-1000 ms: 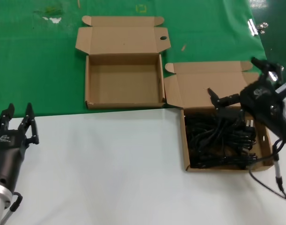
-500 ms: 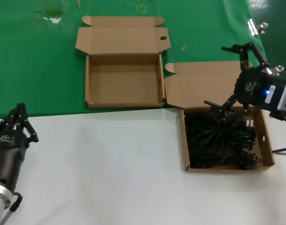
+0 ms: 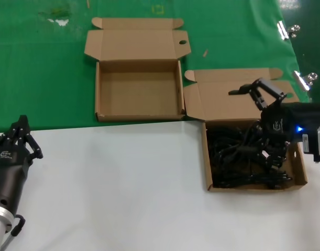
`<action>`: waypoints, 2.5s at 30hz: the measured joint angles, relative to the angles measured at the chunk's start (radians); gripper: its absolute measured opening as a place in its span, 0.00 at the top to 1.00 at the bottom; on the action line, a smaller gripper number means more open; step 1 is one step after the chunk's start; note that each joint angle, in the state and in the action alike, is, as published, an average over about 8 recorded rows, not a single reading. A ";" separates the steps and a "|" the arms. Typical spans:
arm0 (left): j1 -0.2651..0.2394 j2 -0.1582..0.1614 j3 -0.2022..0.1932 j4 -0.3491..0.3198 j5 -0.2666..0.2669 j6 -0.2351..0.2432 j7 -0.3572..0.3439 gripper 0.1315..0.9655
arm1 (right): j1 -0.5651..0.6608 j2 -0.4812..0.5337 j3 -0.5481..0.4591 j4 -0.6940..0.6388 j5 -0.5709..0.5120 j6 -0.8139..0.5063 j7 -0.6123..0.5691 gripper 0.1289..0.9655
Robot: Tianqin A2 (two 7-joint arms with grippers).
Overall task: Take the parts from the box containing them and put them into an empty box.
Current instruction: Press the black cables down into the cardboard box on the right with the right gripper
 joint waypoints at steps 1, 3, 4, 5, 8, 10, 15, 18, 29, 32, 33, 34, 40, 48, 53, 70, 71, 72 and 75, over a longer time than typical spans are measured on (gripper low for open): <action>0.000 0.000 0.000 0.000 0.000 0.000 0.000 0.99 | 0.013 -0.004 -0.006 -0.017 -0.006 -0.016 -0.021 0.00; 0.000 0.000 0.000 0.000 0.000 0.000 0.000 0.99 | 0.038 -0.013 -0.016 -0.048 -0.016 -0.043 -0.058 0.00; 0.000 0.000 0.000 0.000 0.000 0.000 0.000 0.99 | 0.050 -0.019 -0.022 -0.062 -0.020 -0.056 -0.075 0.00; 0.000 0.000 0.000 0.000 0.000 0.000 0.000 0.99 | 0.060 -0.024 -0.026 -0.076 -0.025 -0.067 -0.090 0.00; 0.000 0.000 0.000 0.000 0.000 0.000 0.000 0.99 | 0.083 -0.039 -0.040 -0.111 -0.037 -0.097 -0.128 0.00; 0.000 0.000 0.000 0.000 0.000 0.000 0.000 0.99 | 0.093 -0.048 -0.049 -0.131 -0.045 -0.112 -0.148 0.00; 0.000 0.000 0.000 0.000 0.000 0.000 0.000 0.99 | 0.114 -0.074 -0.068 -0.185 -0.065 -0.140 -0.186 0.00; 0.000 0.000 0.000 0.000 0.000 0.000 0.000 0.99 | 0.136 -0.094 -0.079 -0.233 -0.078 -0.150 -0.208 0.00; 0.000 0.000 0.000 0.000 0.000 0.000 0.000 0.99 | 0.251 -0.170 -0.108 -0.476 -0.133 -0.163 -0.318 0.00; 0.000 0.000 0.000 0.000 0.000 0.000 0.000 0.99 | 0.278 -0.188 -0.112 -0.547 -0.146 -0.164 -0.353 0.00; 0.000 0.000 0.000 0.000 0.000 0.000 0.000 0.99 | 0.287 -0.193 -0.112 -0.570 -0.149 -0.164 -0.363 0.00; 0.000 0.000 0.000 0.000 0.000 0.000 0.000 0.99 | 0.295 -0.199 -0.113 -0.592 -0.153 -0.163 -0.374 0.00; 0.000 0.000 0.000 0.000 0.000 0.000 0.000 0.99 | 0.336 -0.227 -0.111 -0.698 -0.169 -0.161 -0.423 0.00; 0.000 0.000 0.000 0.000 0.000 0.000 0.000 0.99 | 0.367 -0.250 -0.101 -0.786 -0.181 -0.156 -0.469 0.00; 0.000 0.000 0.000 0.000 0.000 0.000 0.000 0.99 | 0.369 -0.255 -0.094 -0.805 -0.186 -0.155 -0.479 0.01; 0.000 0.000 0.000 0.000 0.000 0.000 0.000 0.99 | 0.340 -0.246 -0.079 -0.779 -0.195 -0.149 -0.463 0.16; 0.000 0.000 0.000 0.000 0.000 0.000 0.000 0.99 | 0.336 -0.245 -0.078 -0.773 -0.195 -0.148 -0.460 0.18; 0.000 0.000 0.000 0.000 0.000 0.000 0.000 0.99 | 0.332 -0.243 -0.077 -0.765 -0.194 -0.148 -0.456 0.20; 0.000 0.000 0.000 0.000 0.000 0.000 0.000 0.99 | 0.315 -0.237 -0.074 -0.740 -0.193 -0.147 -0.443 0.27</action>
